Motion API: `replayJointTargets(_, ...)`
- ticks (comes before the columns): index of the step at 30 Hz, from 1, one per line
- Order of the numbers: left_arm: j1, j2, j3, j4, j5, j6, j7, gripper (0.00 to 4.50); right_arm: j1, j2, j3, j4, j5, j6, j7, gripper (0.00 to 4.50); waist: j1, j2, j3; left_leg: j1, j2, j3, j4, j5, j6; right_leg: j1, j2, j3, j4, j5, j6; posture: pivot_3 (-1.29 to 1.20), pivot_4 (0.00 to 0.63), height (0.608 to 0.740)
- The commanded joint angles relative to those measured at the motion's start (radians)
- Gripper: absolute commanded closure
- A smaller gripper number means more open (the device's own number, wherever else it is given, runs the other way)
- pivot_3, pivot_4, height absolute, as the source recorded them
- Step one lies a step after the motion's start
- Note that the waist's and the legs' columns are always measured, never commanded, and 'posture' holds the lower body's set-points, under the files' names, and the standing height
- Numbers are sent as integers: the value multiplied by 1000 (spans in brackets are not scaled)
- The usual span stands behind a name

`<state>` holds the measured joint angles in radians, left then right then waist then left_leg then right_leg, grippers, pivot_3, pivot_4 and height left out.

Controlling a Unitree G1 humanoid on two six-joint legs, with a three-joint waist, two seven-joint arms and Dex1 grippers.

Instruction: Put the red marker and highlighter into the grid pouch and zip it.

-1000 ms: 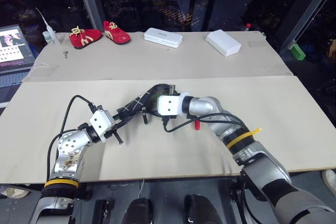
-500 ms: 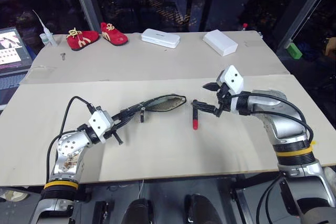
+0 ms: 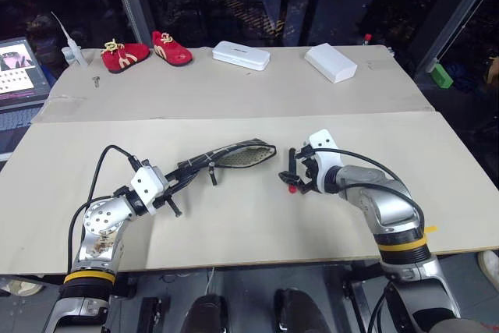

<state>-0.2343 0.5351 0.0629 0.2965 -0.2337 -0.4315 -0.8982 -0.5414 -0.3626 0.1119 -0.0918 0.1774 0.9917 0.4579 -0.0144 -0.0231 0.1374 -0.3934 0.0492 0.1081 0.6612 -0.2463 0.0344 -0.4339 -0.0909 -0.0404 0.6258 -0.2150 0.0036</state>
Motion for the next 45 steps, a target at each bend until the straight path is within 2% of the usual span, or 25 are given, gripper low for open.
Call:
replayJointTargets(1, -7, 5, 12, -25, -4, -10, 9, 4500, 4, 20, 9, 7, -14, -8, -33, 51, -1, 0, 0, 0, 0, 0, 0, 0, 0, 0, 0, 0, 0, 0, 0, 0, 150, 740)
replayJointTargets(3, -7, 5, 13, -24, -3, -12, 12, 4500, 21, 24, 34, 34, -42, -28, -59, 51, -2, 0, 0, 0, 0, 1, 0, 0, 0, 0, 0, 0, 0, 0, 0, 0, 150, 740)
replayJointTargets(4, -6, 4, 13, -23, -3, -13, 14, 4500, 28, 25, 40, 46, -53, -37, -71, 565, -3, 0, 0, 0, 0, 1, 0, 0, 0, 0, 0, 0, 0, 0, 0, 0, 150, 740)
replayJointTargets(7, -5, 2, 12, -27, -2, -14, 18, 4500, 41, 22, 31, 77, -68, -63, -88, 1359, -3, 0, 0, 1, 0, 1, 0, 0, 0, 1, 0, 0, 0, 0, 0, 0, 150, 740)
replayJointTargets(8, -4, 2, 12, -28, -2, -14, 20, 4500, 43, 22, 24, 85, -69, -70, -92, 1834, -2, 0, 0, 2, 0, 1, 0, 0, 0, 3, 0, 0, 0, 0, 0, 0, 150, 740)
replayJointTargets(12, -2, 2, 11, -31, -3, -17, 22, 4500, 54, 7, 14, 91, -69, -90, -93, 3172, -2, 0, 0, 6, 0, 1, 0, 0, 0, 7, 0, 0, 0, 0, 0, 0, 150, 740)
replayJointTargets(14, -2, 1, 10, -32, -3, -19, 23, 4500, 57, 2, 7, 85, -67, -93, -93, 3779, -1, 0, 0, 6, 0, 0, 0, 0, 0, 7, 0, 0, -1, 0, 0, 0, 150, 740)
replayJointTargets(15, -3, 2, 10, -31, -3, -20, 22, 4500, 57, 0, 5, 83, -68, -95, -93, 3913, 0, 0, 0, 6, 0, 0, 0, 0, 0, 7, 0, 0, -1, 0, 0, 0, 150, 740)
replayJointTargets(20, -14, 1, 7, -19, -3, -24, 17, 4500, 26, -32, 6, 64, -85, -179, -75, 3911, 1, 0, 0, 6, 0, -1, 0, 0, 0, 7, 0, 0, -1, 0, 0, 0, 150, 740)
replayJointTargets(28, -25, 0, 3, -3, -5, -27, 6, 4500, -117, -175, -91, 24, -53, -602, 88, 3911, -3, 1, 1, 1, 0, 0, 0, 0, 0, 1, 1, 1, -1, 0, 1, 0, 150, 740)
replayJointTargets(32, -30, -1, 1, 6, -5, -29, 1, 4500, -47, -311, 8, -69, -96, -833, 322, 3911, 0, 1, 1, 1, 0, 2, -2, -1, 0, 1, 2, -1, -2, -1, 2, 0, 150, 740)
replayJointTargets(35, -35, -3, -1, 11, -5, -31, -1, 4500, -21, -377, 97, -46, -209, -969, 376, 3911, 0, 1, 1, 0, 0, 2, -1, -1, 0, 1, 1, 0, -2, -2, 2, 0, 150, 740)
replayJointTargets(45, -25, -8, -8, -10, -4, -27, -2, 4500, -59, -302, 171, 57, -342, -1123, 339, 3911, 0, 0, 1, 2, 0, 3, 1, 0, 0, 2, 1, 1, -1, -1, 2, 0, 150, 740)
